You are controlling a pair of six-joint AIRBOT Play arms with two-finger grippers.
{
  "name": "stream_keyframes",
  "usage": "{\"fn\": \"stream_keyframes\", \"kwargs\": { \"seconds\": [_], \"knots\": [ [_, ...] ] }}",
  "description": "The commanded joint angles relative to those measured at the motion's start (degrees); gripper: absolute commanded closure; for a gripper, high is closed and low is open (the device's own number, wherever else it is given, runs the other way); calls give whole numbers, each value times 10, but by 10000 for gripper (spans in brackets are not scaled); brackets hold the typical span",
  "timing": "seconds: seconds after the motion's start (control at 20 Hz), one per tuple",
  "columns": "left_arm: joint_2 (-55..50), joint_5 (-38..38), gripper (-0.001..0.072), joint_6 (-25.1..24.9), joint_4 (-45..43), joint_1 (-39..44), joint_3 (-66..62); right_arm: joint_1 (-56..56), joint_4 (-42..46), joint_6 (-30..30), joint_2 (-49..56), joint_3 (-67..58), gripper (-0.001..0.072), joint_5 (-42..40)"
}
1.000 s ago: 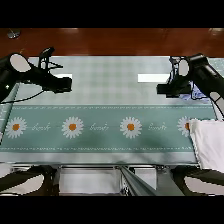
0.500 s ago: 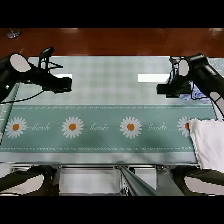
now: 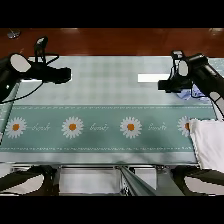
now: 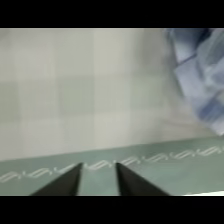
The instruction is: Fold the shirts.
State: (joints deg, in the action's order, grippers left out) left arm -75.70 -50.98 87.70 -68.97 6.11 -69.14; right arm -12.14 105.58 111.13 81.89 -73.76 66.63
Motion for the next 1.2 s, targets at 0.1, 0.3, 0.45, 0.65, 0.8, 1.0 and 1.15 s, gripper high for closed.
{"fn": "stream_keyframes", "kwargs": {
  "seconds": [0.1,0.3,0.45,0.65,0.8,1.0,1.15],
  "knots": [
    [-10,124,4,-11,-33,-7,0,44,254,134,10,-3,92,-190],
    [-12,127,4,-51,-37,-24,0,177,184,201,58,-36,93,-193],
    [-23,125,4,-51,-37,-30,0,242,93,162,106,-38,93,-195],
    [-61,41,5,0,-60,-30,1,270,-146,-4,166,-38,97,-155],
    [-79,9,7,5,-112,-33,-1,263,-177,-51,165,-45,560,-78],
    [-34,-82,7,15,-120,-81,-60,263,-241,-148,92,-124,694,-4],
    [59,-75,7,-32,-66,-85,-47,252,-258,-150,-17,-193,694,-37]
  ]
}}
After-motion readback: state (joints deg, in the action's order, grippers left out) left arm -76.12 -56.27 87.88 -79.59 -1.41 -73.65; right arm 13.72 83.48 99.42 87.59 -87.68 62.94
